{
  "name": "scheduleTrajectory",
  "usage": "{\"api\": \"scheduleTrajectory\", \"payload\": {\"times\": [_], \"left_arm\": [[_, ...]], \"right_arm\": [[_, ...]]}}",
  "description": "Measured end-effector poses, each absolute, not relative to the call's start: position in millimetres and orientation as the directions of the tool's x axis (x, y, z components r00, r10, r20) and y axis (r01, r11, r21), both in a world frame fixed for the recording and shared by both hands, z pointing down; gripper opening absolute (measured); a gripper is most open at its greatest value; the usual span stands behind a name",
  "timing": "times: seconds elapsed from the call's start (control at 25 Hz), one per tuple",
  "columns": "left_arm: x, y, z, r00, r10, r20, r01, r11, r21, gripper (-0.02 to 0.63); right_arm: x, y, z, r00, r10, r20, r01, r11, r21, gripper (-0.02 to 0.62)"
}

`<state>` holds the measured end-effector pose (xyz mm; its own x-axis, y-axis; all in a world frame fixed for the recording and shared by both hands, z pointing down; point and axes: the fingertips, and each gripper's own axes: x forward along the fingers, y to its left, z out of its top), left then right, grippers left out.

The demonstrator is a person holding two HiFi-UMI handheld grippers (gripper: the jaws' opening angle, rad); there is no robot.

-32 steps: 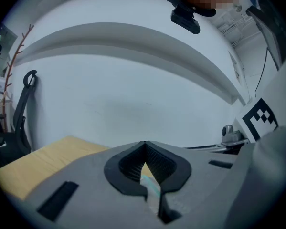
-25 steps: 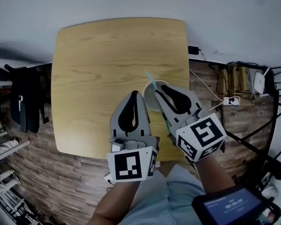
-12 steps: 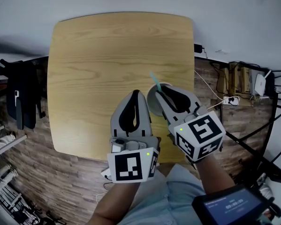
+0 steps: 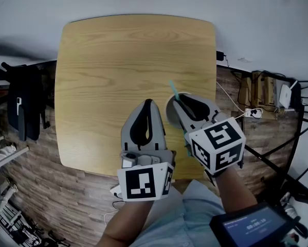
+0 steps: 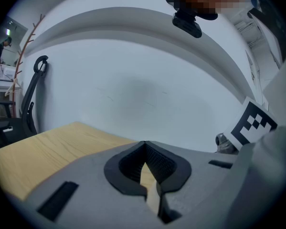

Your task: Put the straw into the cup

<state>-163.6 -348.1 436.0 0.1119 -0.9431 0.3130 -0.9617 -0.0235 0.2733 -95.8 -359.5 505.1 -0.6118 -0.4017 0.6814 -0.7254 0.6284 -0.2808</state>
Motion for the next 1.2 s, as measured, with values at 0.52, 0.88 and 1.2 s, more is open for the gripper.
{"api": "scheduleTrajectory", "payload": {"times": [0.52,0.88,1.2], "left_arm": [[-173,-342,419,0.108,-0.954,0.280,-0.966,-0.033,0.258,-0.002],[-161,-327,350,0.145,-0.977,0.154,-0.967,-0.107,0.231,-0.002],[-155,-308,288,0.167,-0.985,0.032,-0.970,-0.159,0.185,-0.002]], "right_arm": [[-94,-369,470,-0.663,-0.502,0.555,-0.721,0.626,-0.296,0.023],[-77,-369,334,-0.706,-0.680,0.196,-0.706,0.655,-0.269,0.020],[-70,-349,228,-0.700,-0.710,-0.074,-0.682,0.696,-0.225,0.018]]}}
